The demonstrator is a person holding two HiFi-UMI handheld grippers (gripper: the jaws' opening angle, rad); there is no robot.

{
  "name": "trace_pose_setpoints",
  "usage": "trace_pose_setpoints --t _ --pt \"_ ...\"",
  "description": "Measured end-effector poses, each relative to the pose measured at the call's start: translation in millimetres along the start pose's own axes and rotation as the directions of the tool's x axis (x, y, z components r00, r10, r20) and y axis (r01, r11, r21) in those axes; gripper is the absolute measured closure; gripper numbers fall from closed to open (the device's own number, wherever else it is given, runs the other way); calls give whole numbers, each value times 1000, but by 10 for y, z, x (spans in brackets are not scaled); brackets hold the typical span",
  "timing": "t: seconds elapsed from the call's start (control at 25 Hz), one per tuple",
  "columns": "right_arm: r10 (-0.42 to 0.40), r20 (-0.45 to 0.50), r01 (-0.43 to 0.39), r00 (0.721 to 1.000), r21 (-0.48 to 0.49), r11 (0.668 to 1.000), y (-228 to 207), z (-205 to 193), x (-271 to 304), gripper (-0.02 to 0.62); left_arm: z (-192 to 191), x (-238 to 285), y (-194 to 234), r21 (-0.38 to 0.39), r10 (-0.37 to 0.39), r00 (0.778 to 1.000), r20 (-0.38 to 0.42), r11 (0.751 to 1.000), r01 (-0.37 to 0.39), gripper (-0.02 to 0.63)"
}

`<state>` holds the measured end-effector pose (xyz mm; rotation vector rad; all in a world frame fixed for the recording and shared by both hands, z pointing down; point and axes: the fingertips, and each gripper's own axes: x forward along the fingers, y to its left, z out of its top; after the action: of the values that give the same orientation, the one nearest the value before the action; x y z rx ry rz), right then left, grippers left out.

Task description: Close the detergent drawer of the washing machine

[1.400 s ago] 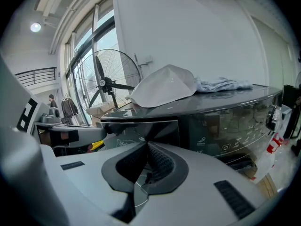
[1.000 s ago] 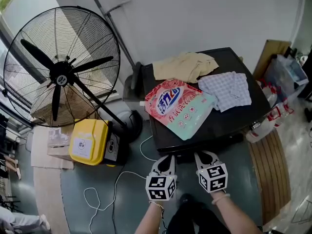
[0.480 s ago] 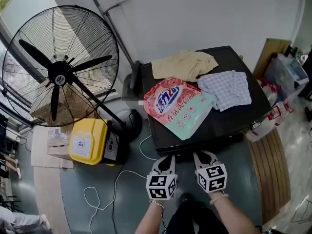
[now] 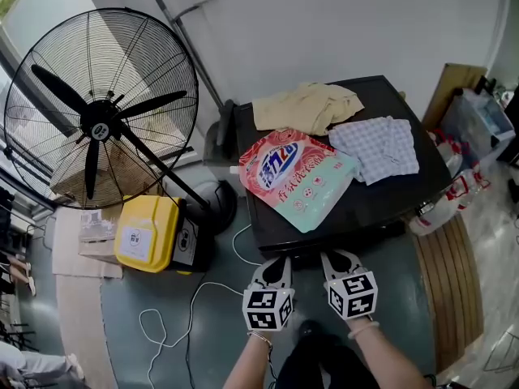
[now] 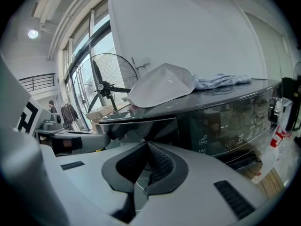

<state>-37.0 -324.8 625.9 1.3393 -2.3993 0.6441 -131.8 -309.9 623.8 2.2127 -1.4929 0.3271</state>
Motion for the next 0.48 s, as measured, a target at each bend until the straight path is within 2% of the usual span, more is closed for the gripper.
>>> trace_pose_setpoints --t 0.24,0.48 --pt "3 1 -3 1000 5 1000 -18 17 53 569 22 46 31 -13 11 1000 -1 1000 -11 591" --pt "25 -51 -24 998 7 1000 -23 -38 176 569 57 110 76 0 12 1000 -14 1000 -12 591"
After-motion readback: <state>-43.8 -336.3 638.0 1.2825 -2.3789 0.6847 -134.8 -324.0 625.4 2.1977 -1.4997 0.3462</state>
